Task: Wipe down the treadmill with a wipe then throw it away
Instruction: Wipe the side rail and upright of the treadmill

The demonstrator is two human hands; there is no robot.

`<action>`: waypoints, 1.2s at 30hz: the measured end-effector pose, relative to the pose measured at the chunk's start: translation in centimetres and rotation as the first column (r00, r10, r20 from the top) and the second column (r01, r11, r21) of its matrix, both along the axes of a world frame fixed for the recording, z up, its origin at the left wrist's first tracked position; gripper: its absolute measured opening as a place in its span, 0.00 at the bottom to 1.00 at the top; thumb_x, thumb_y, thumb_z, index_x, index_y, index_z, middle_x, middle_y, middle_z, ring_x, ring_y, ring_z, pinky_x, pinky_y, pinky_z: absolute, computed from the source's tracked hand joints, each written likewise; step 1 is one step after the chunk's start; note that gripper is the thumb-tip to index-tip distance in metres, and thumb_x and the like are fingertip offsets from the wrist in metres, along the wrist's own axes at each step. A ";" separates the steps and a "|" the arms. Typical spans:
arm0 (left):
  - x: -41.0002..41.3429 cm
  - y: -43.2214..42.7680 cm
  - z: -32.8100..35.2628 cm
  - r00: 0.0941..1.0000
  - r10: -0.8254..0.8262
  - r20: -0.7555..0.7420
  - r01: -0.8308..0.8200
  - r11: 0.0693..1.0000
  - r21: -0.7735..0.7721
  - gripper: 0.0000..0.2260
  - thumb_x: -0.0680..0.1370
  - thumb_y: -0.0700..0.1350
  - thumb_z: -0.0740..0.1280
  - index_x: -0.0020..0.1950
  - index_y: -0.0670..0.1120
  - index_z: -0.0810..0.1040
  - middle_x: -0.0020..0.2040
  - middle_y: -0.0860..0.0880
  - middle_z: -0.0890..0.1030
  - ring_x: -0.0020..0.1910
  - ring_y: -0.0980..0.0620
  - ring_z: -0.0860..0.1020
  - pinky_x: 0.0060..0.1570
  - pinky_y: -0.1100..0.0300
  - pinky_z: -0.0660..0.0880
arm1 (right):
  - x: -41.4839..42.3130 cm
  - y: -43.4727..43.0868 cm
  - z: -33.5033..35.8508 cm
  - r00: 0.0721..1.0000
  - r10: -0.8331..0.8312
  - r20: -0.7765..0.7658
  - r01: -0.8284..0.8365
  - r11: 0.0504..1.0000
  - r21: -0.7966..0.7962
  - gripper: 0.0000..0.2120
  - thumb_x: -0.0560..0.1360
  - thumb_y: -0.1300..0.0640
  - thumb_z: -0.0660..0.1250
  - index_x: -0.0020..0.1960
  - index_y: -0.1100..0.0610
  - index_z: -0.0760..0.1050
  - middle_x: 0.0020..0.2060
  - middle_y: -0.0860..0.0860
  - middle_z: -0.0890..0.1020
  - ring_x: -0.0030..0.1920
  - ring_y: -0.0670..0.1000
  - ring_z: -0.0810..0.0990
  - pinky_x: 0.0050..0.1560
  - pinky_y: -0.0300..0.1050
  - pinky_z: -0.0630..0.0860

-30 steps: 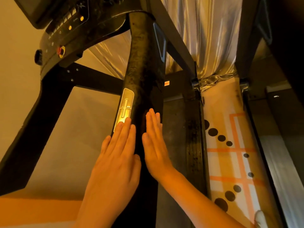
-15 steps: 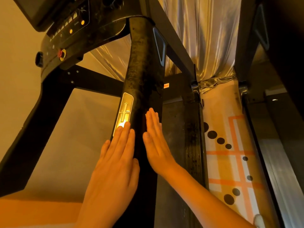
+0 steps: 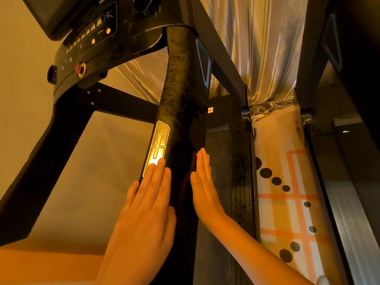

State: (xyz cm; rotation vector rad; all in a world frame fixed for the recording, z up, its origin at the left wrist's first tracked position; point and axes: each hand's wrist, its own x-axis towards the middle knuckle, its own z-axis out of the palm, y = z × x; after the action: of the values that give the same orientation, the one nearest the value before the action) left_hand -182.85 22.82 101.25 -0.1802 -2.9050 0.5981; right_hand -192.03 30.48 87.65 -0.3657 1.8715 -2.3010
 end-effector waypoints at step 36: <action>0.2 1.1 0.4 0.998 0.061 0.029 -0.062 0.998 0.025 0.30 0.80 0.52 0.55 0.81 0.43 0.62 0.80 0.44 0.61 0.78 0.44 0.61 0.70 0.44 0.59 | -2.4 -0.2 1.9 0.991 0.003 -0.134 0.000 1.000 0.024 0.26 0.80 0.31 0.39 0.74 0.33 0.33 0.73 0.25 0.31 0.78 0.37 0.32 0.79 0.42 0.34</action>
State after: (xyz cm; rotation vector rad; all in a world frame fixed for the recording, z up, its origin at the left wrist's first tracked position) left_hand -182.66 23.88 101.66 -0.0967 -2.9531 0.5723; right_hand -194.42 30.26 89.54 -0.5309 1.9567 -2.3037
